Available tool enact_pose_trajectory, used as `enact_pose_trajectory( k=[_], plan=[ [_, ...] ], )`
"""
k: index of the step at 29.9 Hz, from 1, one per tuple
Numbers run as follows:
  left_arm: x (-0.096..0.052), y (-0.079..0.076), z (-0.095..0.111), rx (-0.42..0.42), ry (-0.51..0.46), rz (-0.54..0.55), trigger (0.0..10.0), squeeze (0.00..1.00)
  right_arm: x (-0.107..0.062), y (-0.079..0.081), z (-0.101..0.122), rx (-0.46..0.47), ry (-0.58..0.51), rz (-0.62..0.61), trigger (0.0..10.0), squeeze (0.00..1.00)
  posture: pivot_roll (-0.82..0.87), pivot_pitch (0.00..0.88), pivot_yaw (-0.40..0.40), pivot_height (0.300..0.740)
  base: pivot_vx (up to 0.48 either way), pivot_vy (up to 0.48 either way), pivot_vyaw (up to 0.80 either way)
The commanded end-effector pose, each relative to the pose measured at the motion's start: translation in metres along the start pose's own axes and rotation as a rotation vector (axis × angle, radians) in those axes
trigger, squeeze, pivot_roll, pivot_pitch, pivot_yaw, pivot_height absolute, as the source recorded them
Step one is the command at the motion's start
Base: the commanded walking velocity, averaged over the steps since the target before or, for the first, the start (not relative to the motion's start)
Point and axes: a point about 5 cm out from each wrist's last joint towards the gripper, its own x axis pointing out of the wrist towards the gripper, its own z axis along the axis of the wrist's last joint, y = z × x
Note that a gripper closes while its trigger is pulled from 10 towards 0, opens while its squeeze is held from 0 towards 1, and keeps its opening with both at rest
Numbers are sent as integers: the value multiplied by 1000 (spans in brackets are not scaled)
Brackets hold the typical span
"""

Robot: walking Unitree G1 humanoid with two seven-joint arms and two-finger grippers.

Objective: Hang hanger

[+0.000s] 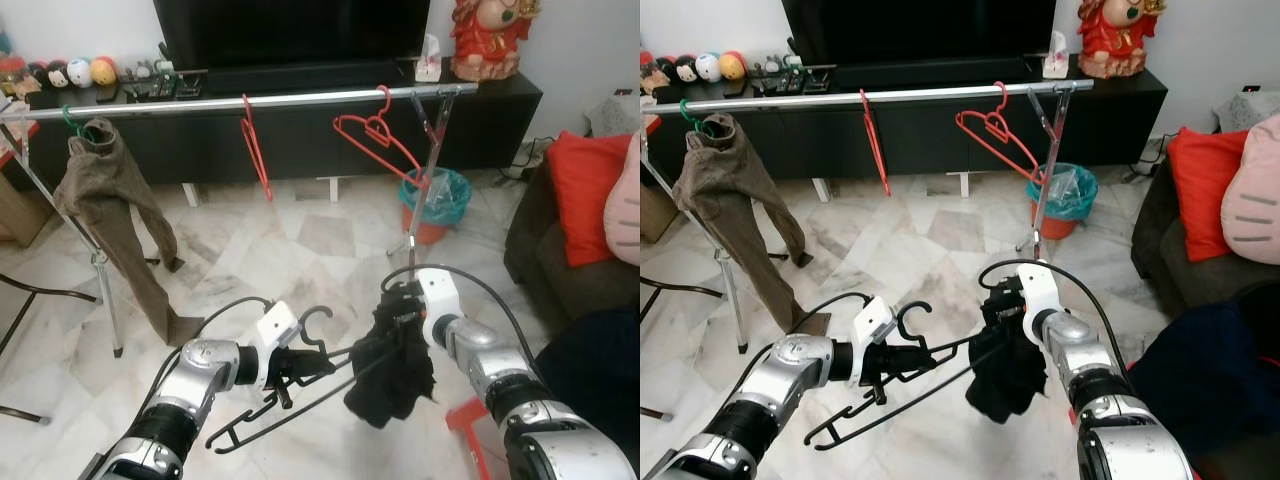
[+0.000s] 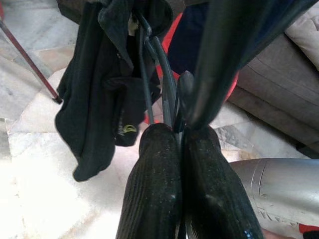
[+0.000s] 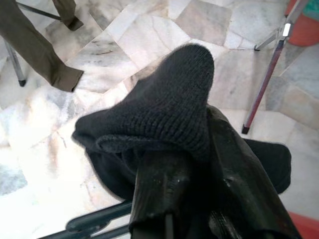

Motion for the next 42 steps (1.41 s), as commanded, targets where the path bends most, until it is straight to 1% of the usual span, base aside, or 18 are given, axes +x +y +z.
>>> enact_pose_trajectory(
  k=[1, 3, 7, 10, 16, 17, 18, 19, 20, 21, 25, 27, 30, 31, 34, 37, 40, 42],
  plan=[
    [2, -2, 3, 17, 4, -25, 10000, 0, 2, 5, 22, 8, -65, 14, 10000, 0, -51, 20, 36, 740, 0, 0, 0],
    [2, -6, 2, 14, 14, -49, 10000, 0, 2, 6, 26, 29, -80, 15, 10000, 0, -49, 20, 37, 740, 0, 0, 0],
    [3, -4, 0, 28, 39, -18, 10000, 0, 2, 9, 33, 57, -99, 17, 10000, 0, -53, 20, 38, 740, 0, 0, 0],
    [5, 1, -2, 54, 78, 44, 10000, 0, 2, 14, 37, 51, -95, 12, 10000, 0, -53, 20, 39, 740, 0, 0, 0],
    [7, 13, 1, 83, 89, 206, 10000, 0, 0, 18, 40, 59, -96, 7, 10000, 0, -53, 19, 41, 740, 0, 0, 0],
    [7, 13, 1, 83, 89, 206, 10000, 0, 0, 18, 40, 59, -96, 7, 10000, 0, -53, 19, 41, 740, 0, 0, 0],
    [7, 15, 2, 90, 85, 236, 10000, 0, 0, 20, 41, 57, -98, 9, 10000, 0, -55, 20, 42, 740, 0, 0, 0],
    [6, 20, 4, 101, 83, 297, 10000, 0, -2, 22, 42, 50, -100, 14, 10000, 0, -57, 22, 43, 740, 0, 0, 0],
    [6, 20, 4, 101, 83, 297, 10000, 0, -2, 22, 42, 50, -100, 14, 10000, 0, -57, 22, 43, 740, 0, 0, 0],
    [6, 24, 7, 95, 70, 336, 10000, 0, -4, 23, 43, 44, -105, 17, 10000, 0, -59, 21, 44, 740, 0, 0, 0],
    [3, 30, 11, 107, 54, 393, 10000, 0, -7, 20, 41, 39, -102, 13, 10000, 0, -57, 23, 44, 740, 0, 0, 0],
    [0, 35, 14, 108, 41, 458, 10000, 0, -8, 19, 40, 42, -98, 6, 10000, 0, -57, 23, 45, 740, 0, 0, 0],
    [-1, 38, 17, 120, 31, 493, 10000, 0, -8, 19, 39, 41, -94, 4, 10000, 0, -57, 23, 45, 740, 0, 0, 0],
    [-1, 39, 22, 111, -12, 488, 10000, 0, -9, 18, 36, 41, -84, 1, 10000, 0, -56, 25, 45, 740, 0, 0, 0],
    [0, 36, 26, 102, -52, 453, 10000, 0, -10, 17, 32, 39, -71, -7, 10000, 0, -55, 26, 45, 740, 0, 0, 0],
    [5, 29, 25, 116, -53, 357, 10000, 0, -10, 13, 27, 43, -57, -21, 10000, 0, -53, 25, 46, 740, 0, 0, 0],
    [7, 23, 27, 90, -94, 292, 10000, 0, -10, 13, 27, 46, -57, -17, 10000, 0, -56, 25, 47, 740, 0, 0, 0],
    [9, 17, 28, 71, -113, 207, 10000, 0, -10, 11, 25, 39, -52, -21, 10000, 0, -54, 26, 47, 740, 0, 0, 0]
  ],
)
